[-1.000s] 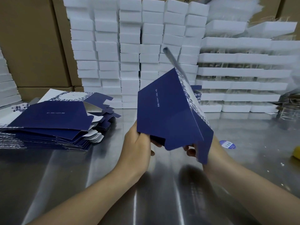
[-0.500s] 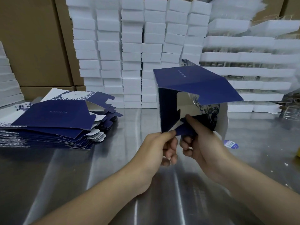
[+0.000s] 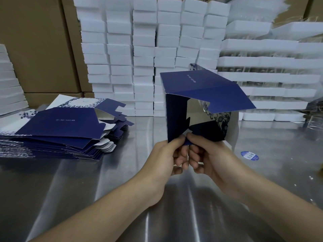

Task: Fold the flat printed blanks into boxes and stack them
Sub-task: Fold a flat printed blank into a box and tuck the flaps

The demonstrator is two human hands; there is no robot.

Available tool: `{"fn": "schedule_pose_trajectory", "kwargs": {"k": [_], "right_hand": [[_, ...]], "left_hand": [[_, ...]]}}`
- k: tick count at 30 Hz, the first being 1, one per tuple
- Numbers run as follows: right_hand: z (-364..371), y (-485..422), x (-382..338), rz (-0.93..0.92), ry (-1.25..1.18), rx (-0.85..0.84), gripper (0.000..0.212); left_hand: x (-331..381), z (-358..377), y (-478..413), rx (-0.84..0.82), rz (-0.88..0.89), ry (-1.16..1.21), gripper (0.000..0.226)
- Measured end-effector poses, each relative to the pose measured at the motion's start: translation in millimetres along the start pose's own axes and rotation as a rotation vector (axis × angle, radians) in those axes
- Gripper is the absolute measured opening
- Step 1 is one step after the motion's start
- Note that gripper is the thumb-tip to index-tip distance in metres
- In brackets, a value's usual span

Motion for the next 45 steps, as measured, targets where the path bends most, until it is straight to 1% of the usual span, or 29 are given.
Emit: {"fn": "schedule_pose_trajectory", "kwargs": {"k": [5,7,9,10,11,13,15,17,19,21,23,25,27,28,30,31,33,35,37,39,42,45], "right_hand": [[-15,-1,8,0.074,-0.046,0.128,0.045],[-20,-3,11,0.101,-0.033,0.172,0.047],[-27,-4,13,0.129,0.003,0.228,0.048],[-32,-5,14,0.141,0.023,0.259,0.047],[-37,-6,15,0.151,0.043,0.29,0.047],[-49,-8,14,0.151,0.089,0.345,0.045],[-56,-9,8,0.095,0.158,0.366,0.042],[-60,-10,3,0.036,0.267,0.364,0.041],[-64,-10,0,0.008,0.384,0.368,0.044],[-67,-9,-6,-0.032,0.519,0.389,0.052],[-67,-6,-17,-0.095,0.636,0.423,0.059],[-66,-1,-27,-0.145,0.719,0.448,0.068],[-65,2,-30,-0.142,0.723,0.444,0.08],[-64,3,-30,-0.131,0.707,0.438,0.085],[-64,5,-30,-0.108,0.675,0.429,0.092],[-64,5,-29,-0.09,0.667,0.425,0.096],[-64,5,-27,-0.057,0.657,0.416,0.102],[-63,5,-27,-0.062,0.641,0.414,0.104],[-63,7,-30,-0.081,0.616,0.432,0.103],[-62,8,-32,-0.118,0.595,0.437,0.096],[-56,8,-39,-0.218,0.615,0.427,0.077],[-50,11,-44,-0.301,0.732,0.453,0.063]], "left_hand": [[-5,-11,-4,0.052,-0.022,0.043,0.043],[-8,-11,-4,0.057,-0.034,0.03,0.035],[-11,-16,-3,0.112,-0.032,0.029,0.024],[-11,-22,-3,0.164,-0.018,0.028,0.035],[-8,-29,-3,0.223,0.015,0.023,0.052],[6,-41,-2,0.298,0.133,-0.031,0.081],[23,-42,-1,0.28,0.282,-0.112,0.093],[34,-36,1,0.239,0.402,-0.236,0.094],[40,-33,4,0.239,0.482,-0.311,0.087],[42,-35,5,0.266,0.514,-0.313,0.076],[45,-37,6,0.266,0.513,-0.257,0.074],[48,-35,7,0.227,0.518,-0.183,0.072],[51,-33,8,0.2,0.528,-0.126,0.061],[51,-33,8,0.203,0.525,-0.098,0.061],[50,-39,6,0.239,0.517,-0.048,0.059],[48,-41,5,0.258,0.516,-0.04,0.053],[46,-43,4,0.27,0.518,-0.076,0.036],[45,-42,3,0.274,0.528,-0.153,0.031],[46,-44,5,0.313,0.559,-0.245,0.033],[52,-48,9,0.373,0.597,-0.308,0.033],[56,-60,9,0.442,0.604,-0.3,0.032],[57,-73,6,0.497,0.583,-0.234,0.026]]}}
Point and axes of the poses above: each hand's wrist, its own y-axis away from the middle knuckle, its own z-axis out of the palm, x = y × z, the point moved 10 cm from there along -y, towards the middle knuckle, and after that the axes turned 8 degrees about y, right-handed, at the moved point
